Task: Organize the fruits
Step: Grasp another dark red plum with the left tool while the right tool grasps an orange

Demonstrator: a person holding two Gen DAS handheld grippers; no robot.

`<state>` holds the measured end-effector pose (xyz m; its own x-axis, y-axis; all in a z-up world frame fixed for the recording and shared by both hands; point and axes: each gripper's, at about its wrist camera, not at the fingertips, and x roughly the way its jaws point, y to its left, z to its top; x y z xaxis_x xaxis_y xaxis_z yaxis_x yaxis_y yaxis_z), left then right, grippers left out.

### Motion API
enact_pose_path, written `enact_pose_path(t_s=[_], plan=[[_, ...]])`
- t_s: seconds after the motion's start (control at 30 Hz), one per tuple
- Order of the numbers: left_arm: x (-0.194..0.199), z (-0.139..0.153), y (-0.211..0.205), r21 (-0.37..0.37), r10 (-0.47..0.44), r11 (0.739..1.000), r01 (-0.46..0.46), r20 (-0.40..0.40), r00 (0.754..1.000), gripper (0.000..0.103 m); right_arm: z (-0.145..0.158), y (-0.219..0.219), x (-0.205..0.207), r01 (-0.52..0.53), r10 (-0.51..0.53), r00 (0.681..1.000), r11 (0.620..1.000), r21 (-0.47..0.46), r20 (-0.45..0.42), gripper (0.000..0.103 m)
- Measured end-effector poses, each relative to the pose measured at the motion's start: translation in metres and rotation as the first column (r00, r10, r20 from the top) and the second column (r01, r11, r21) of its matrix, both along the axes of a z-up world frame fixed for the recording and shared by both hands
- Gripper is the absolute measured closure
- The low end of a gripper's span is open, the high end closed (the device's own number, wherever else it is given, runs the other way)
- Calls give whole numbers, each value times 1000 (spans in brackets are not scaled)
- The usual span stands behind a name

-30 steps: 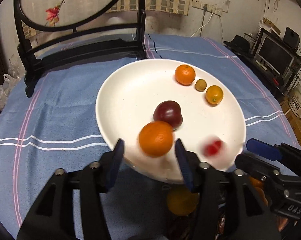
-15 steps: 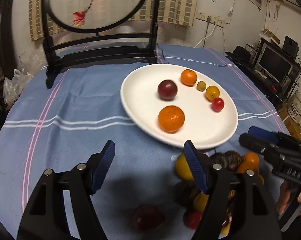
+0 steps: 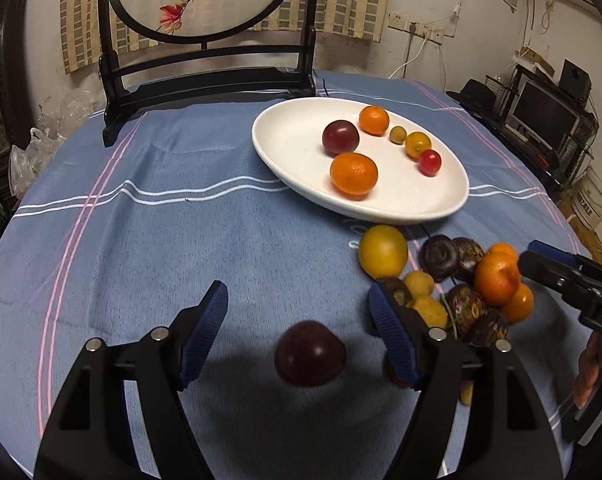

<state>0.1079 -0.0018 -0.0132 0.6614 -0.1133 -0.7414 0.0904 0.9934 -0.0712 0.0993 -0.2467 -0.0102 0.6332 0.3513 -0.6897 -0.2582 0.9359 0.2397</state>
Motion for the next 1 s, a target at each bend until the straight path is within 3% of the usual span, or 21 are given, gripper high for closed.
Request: enact_pose_path(t_s=[0.43, 0.63, 0.67, 1.0], plan=[[-10, -23, -3, 15, -21, 1000, 22, -59, 998, 31, -11, -15, -11, 11, -10, 1000, 999, 38, -16, 42], [-8, -32, -5, 24, -34, 999, 36, -88, 996, 59, -11, -13, -13, -8, 9, 1000, 999, 40, -18, 42], [-9, -31, -6, 14, -45, 999, 46, -88, 995, 64, -10, -12, -15, -12, 12, 1000, 999, 33, -16, 42], [-13, -24, -1, -5, -28, 1000, 27, -71, 997, 64, -13, 2, -36, -79, 72, 996, 978, -192, -47, 42]])
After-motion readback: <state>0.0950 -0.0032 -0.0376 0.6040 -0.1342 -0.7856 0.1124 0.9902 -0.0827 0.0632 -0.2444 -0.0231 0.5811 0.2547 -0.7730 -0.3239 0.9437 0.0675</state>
